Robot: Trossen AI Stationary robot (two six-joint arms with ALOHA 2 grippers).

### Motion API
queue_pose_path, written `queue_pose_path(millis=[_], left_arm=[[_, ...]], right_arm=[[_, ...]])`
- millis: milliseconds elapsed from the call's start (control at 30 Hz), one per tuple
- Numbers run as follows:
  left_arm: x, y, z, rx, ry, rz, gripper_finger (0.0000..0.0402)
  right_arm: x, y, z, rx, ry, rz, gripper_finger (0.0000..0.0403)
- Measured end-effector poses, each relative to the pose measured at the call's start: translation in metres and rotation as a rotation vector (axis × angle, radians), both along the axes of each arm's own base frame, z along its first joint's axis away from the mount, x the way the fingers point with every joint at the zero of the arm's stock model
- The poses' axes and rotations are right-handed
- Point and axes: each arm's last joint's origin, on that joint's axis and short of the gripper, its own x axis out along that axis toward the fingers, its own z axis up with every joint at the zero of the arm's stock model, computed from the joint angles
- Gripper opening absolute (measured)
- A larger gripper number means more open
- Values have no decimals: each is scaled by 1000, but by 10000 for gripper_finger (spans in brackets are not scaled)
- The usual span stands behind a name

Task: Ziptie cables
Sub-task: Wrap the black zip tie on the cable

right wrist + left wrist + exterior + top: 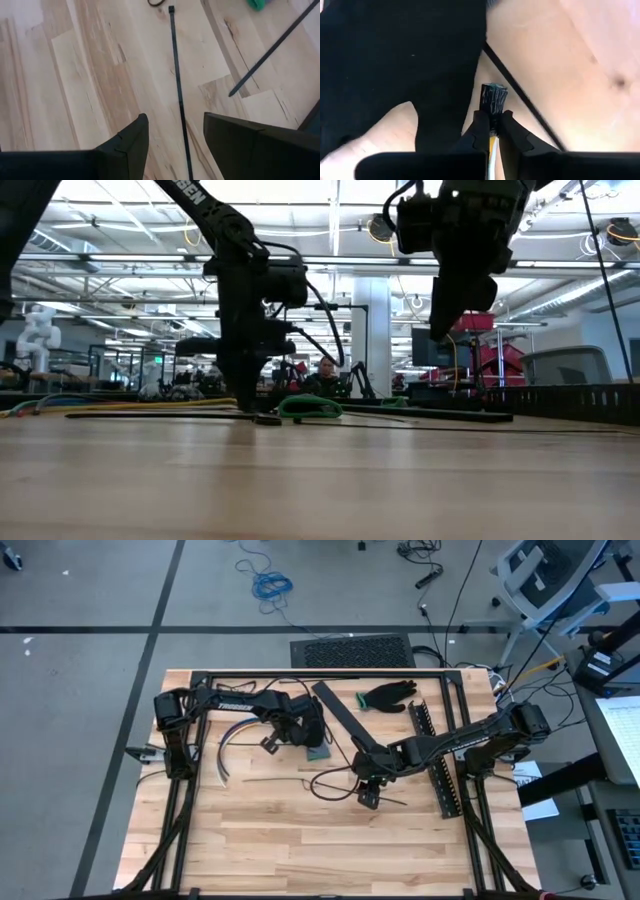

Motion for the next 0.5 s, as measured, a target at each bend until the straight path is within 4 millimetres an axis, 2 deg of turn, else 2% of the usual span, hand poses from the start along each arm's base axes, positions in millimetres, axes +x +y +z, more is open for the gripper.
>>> queue_pose_path(millis=[67,233,400,500], left_arm=[[1,-4,15,-11,-44,72,7],[-7,-20,86,-122,-304,205,5],[-41,-48,150,-223,-519,298,4],[-62,-62,166,-196,-563,312,3]], right_arm=[[0,0,0,0,-5,2,178],[0,0,2,-17,-18,18,178],[-5,-3,13,-59,-56,3,178],[-10,-4,21,-63,-81,8,178]])
